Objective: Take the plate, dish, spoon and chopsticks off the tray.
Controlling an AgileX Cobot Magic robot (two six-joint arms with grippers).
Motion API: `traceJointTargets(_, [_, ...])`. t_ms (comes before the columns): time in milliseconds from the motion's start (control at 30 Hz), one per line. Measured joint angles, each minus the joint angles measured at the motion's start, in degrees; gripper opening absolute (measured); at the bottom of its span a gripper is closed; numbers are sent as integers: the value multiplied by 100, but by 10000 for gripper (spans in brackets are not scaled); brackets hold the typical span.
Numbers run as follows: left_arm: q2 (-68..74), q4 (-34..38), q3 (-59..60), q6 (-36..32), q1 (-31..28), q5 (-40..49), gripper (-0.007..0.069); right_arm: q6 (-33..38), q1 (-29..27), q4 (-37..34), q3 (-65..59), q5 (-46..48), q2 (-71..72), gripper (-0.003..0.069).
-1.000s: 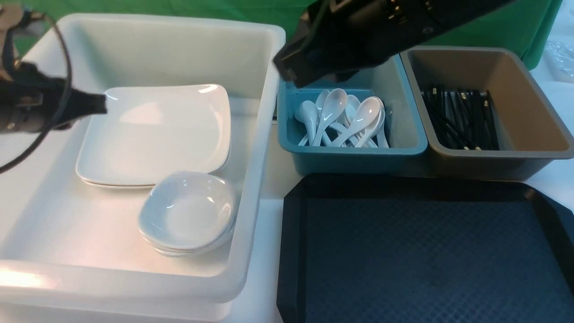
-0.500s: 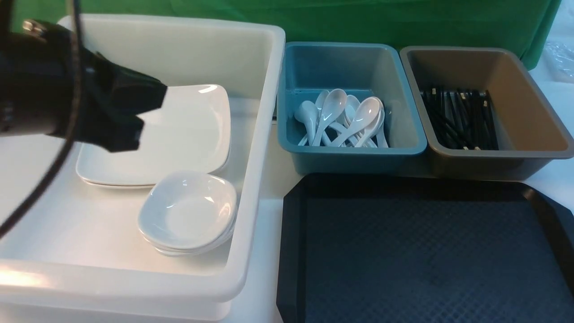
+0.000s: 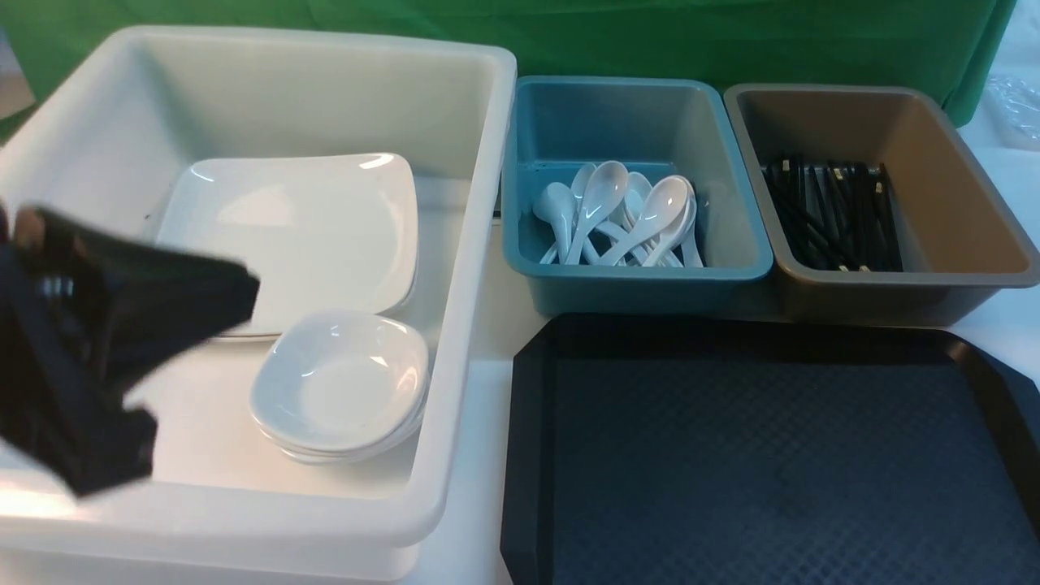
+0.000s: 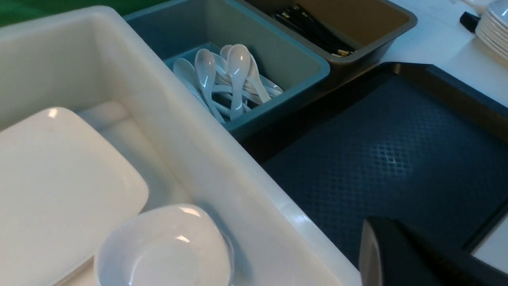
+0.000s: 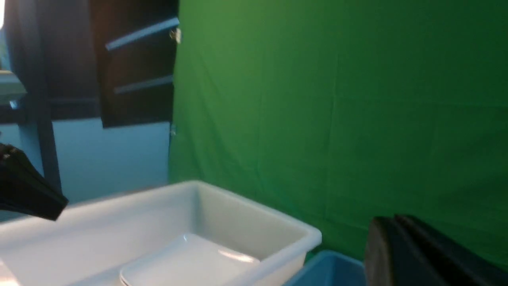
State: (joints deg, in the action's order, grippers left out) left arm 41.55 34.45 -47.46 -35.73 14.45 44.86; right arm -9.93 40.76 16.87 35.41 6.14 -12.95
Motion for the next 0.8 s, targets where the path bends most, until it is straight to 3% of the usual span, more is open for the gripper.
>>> traceJointTargets(133, [-410, 219, 645, 14, 0, -208, 2, 0, 0, 17, -848, -614, 794, 24])
traceJointTargets(467, [-1140, 400, 1362, 421, 0, -854, 2, -109, 0, 40, -1066, -769, 1129, 31])
traceJointTargets(800, [-1391, 407, 1538, 1684, 0, -1791, 2, -113, 0, 40, -1066, -772, 1133, 47])
